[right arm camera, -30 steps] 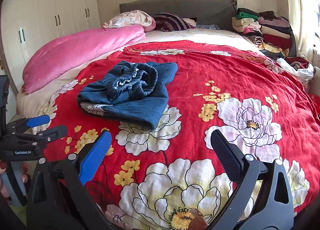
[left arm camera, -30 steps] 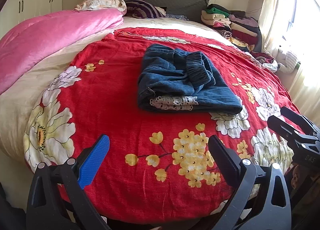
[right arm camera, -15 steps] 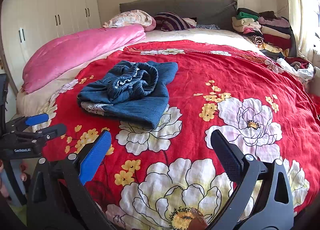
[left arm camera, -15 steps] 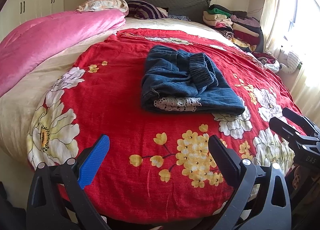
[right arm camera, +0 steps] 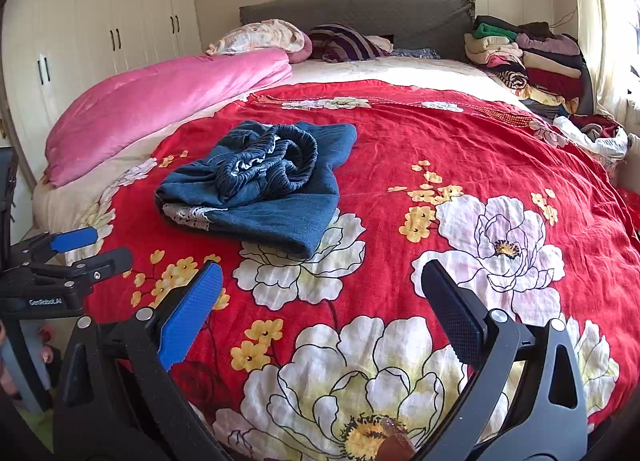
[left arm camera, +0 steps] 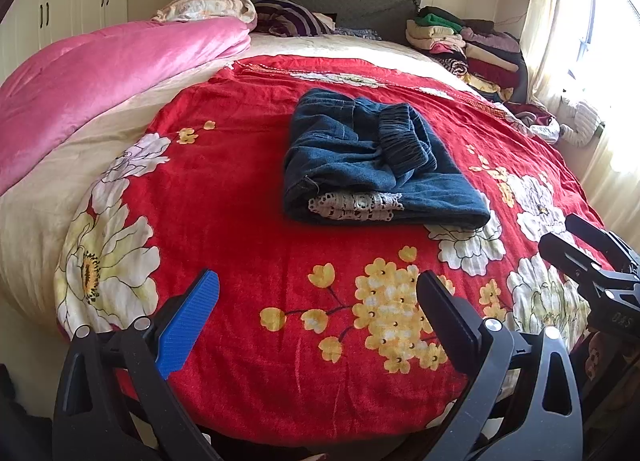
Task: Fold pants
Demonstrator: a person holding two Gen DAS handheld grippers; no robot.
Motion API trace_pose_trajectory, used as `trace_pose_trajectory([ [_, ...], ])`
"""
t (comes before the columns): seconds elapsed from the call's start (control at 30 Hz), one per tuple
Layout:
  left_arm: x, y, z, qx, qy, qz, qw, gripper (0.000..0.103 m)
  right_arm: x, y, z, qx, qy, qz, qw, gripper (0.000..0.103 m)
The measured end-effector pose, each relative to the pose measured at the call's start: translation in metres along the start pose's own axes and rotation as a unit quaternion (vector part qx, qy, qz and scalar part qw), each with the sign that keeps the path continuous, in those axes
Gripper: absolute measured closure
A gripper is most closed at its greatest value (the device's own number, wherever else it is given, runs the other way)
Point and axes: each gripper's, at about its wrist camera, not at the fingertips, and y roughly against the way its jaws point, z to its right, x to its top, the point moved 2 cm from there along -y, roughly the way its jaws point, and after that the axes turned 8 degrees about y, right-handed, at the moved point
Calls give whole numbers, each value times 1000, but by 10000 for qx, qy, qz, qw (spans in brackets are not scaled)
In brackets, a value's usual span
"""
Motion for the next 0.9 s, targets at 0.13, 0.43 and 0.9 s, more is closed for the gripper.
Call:
trace_pose_trajectory([
  [0.13, -1, -1, 0, 21, -29, -24, 10000, 4, 0, 0, 0, -2, -4, 1, 10000, 9],
  [0.43, 2, 0, -7, 175, 128, -30, 9998, 4, -1, 0, 3, -46, -48, -37, 10000, 9],
  [0.9, 127, -89, -195, 1598, 1005, -286, 9816, 4, 3, -13, 192, -1362, -950, -437, 9851, 9],
])
